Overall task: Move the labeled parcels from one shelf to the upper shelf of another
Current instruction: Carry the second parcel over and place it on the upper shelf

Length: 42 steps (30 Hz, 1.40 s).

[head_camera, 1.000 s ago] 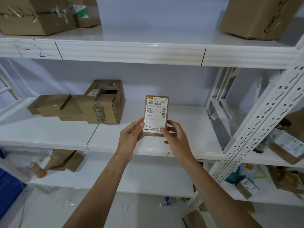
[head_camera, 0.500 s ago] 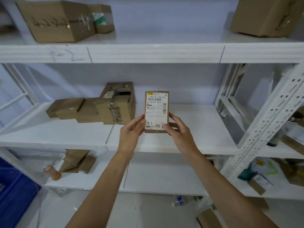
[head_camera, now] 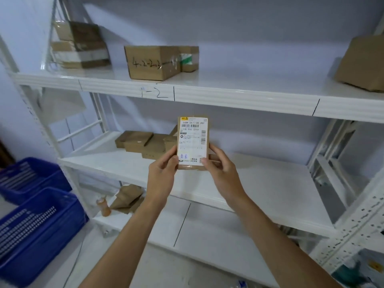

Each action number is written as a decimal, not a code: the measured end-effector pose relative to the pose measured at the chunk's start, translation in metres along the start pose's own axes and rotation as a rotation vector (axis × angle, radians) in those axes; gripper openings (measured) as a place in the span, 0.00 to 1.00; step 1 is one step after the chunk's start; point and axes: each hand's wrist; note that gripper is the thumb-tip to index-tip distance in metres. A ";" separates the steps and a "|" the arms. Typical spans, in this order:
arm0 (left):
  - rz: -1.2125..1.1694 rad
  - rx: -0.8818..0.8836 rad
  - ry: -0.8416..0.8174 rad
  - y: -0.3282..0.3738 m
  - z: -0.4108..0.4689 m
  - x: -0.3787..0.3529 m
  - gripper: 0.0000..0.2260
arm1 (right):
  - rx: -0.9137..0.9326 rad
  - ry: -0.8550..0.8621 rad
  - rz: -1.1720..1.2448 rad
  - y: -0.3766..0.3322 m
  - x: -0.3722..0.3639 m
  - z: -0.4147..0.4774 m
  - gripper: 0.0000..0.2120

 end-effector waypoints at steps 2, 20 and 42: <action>0.019 -0.028 0.026 0.011 -0.001 0.016 0.19 | 0.031 -0.012 0.006 -0.009 -0.016 -0.005 0.23; 0.008 -0.236 0.126 0.099 0.132 0.195 0.13 | 0.259 0.039 0.009 -0.091 -0.242 0.018 0.18; 0.096 -0.333 0.131 0.149 0.323 0.267 0.16 | 0.385 -0.106 -0.107 -0.155 -0.393 0.144 0.26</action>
Point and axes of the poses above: each hand's wrist, its own z-axis towards the middle knuckle, its own x-axis out of the back of the hand, y = z × x, and after that the axes turned 10 degrees about y, right-handed
